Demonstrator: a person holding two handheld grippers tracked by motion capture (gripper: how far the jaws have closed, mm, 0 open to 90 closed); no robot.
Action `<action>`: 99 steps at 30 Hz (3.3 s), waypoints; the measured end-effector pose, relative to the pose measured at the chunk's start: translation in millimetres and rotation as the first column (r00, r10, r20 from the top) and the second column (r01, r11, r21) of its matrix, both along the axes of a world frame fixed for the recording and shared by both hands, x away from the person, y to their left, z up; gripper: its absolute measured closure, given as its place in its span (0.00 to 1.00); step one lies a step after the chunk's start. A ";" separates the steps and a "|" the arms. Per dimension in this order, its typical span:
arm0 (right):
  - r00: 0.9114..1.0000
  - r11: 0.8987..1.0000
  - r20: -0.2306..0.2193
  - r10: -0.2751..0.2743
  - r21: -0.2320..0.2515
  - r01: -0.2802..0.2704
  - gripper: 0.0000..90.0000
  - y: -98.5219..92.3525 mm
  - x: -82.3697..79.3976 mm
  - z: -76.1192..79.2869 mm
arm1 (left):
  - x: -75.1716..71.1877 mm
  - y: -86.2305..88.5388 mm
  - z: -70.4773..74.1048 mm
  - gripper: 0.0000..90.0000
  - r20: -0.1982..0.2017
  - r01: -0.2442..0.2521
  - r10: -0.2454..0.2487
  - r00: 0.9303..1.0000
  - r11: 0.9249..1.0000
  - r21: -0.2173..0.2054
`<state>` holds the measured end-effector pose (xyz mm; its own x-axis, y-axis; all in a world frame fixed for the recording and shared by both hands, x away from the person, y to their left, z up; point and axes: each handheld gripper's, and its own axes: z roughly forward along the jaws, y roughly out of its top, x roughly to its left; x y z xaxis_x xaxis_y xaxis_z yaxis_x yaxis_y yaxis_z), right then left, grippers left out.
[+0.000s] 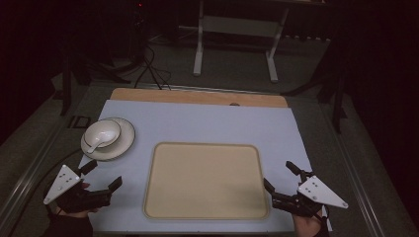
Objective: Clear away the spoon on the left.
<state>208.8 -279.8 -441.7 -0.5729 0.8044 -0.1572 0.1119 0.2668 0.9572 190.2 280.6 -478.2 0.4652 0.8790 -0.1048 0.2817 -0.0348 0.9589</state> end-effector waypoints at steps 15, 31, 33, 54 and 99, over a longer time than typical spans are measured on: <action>1.000 1.000 -0.006 0.023 0.008 -0.023 0.14 0.5 -2.1 2.1 | 0.6 -18.5 5.1 0.01 -0.082 0.107 -0.101 0.992 0.991 0.079; 0.999 0.999 -0.011 0.040 0.018 -0.040 0.12 1.7 -1.0 2.4 | -1.8 -25.8 33.4 0.02 -0.038 0.182 -0.180 0.983 0.979 0.088; 0.999 0.999 -0.012 0.039 0.017 -0.039 0.12 1.7 -0.8 2.3 | -1.8 -26.0 38.1 0.02 -0.032 0.180 -0.178 0.984 0.979 0.092; 0.999 0.999 -0.020 0.045 0.015 -0.045 0.12 3.7 0.8 1.7 | 25.1 4.4 68.3 0.05 -0.022 0.049 -0.047 0.999 0.994 0.095; 0.998 0.999 -0.033 0.050 -0.011 -0.051 0.12 7.5 2.2 0.0 | 90.1 79.6 -7.3 0.29 -0.424 -0.300 0.266 0.866 0.954 -0.012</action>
<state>211.0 -272.3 -441.8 -0.6177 0.7725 -0.1473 0.1292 0.2844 0.9500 280.3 360.2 -485.5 0.0974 0.9480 -0.3028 0.6389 0.1737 0.7494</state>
